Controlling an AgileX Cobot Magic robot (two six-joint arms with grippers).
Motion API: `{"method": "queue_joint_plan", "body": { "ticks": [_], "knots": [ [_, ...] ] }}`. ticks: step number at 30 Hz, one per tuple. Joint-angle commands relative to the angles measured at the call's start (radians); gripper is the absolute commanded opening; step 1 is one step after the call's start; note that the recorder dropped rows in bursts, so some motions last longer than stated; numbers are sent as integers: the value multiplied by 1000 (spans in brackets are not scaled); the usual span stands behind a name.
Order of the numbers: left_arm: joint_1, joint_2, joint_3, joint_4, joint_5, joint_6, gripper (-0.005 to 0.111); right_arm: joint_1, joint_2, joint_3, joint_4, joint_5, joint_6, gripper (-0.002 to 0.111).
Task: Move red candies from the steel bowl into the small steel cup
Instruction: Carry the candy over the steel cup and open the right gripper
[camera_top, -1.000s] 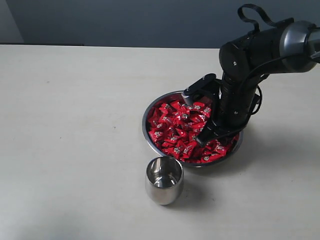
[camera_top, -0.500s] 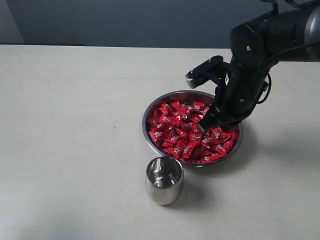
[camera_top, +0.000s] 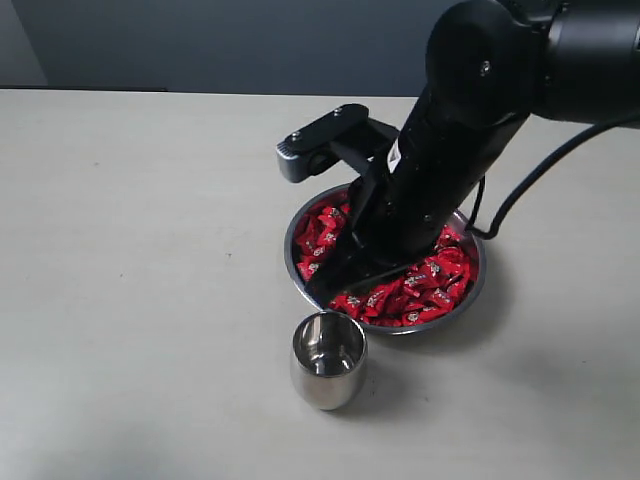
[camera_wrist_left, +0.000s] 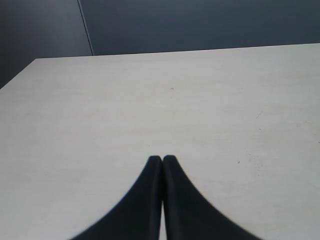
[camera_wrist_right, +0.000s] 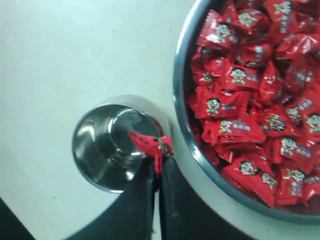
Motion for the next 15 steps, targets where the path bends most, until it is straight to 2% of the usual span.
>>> {"method": "queue_joint_plan", "body": {
  "ticks": [1, 7, 15],
  "knots": [
    [-7, -5, 5, 2, -8, -1, 0, 22, -12, -7, -16, -17, 18, -1],
    [-7, -5, 5, 2, -8, -1, 0, 22, -12, -5, 31, -17, 21, -1],
    [-7, -5, 5, 2, -8, -1, 0, 75, 23, -5, 22, -5, 17, -1]
  ]
}}
